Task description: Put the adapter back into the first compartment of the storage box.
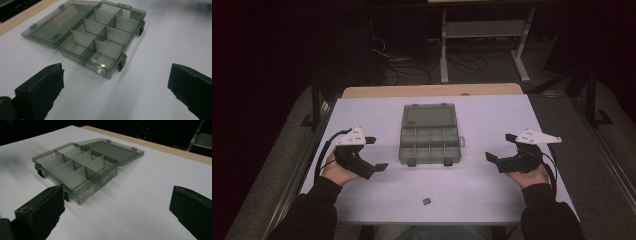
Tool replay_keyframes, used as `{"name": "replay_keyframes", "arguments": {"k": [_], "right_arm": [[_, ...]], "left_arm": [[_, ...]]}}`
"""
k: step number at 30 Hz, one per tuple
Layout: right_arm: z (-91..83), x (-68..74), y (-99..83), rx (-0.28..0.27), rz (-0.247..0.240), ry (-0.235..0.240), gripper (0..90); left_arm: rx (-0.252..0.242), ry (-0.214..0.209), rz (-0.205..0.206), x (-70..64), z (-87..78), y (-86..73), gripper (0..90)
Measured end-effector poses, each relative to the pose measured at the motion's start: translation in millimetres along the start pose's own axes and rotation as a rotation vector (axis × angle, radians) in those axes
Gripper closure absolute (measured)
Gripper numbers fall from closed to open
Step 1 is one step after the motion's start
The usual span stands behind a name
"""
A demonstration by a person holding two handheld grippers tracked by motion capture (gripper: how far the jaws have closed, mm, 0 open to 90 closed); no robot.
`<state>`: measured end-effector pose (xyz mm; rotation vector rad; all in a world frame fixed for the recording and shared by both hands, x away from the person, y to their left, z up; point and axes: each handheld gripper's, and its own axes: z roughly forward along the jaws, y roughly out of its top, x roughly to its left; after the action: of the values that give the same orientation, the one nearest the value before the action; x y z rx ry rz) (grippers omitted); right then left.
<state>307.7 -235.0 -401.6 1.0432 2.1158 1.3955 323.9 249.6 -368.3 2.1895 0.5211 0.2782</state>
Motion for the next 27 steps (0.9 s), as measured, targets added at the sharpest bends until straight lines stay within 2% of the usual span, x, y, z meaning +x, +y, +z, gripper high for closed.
{"name": "replay_keyframes", "arguments": {"k": [8, 17, 27], "right_arm": [[0.2, 0.6, 0.1, 0.001, -0.003, 0.000, 0.0], [0.5, 1.4, 0.3, 0.005, -0.008, -0.002, 0.0], [0.9, 2.2, 0.4, 0.007, -0.012, 0.000, 0.0]], "left_arm": [[0.044, -0.052, 0.027, -10.0, 20.1, 3.7, 0.0], [0.088, -0.074, 0.049, -16.5, 34.7, 4.7, 0.0], [0.104, -0.094, 0.067, -24.7, 50.4, 8.6, 0.0]]}}
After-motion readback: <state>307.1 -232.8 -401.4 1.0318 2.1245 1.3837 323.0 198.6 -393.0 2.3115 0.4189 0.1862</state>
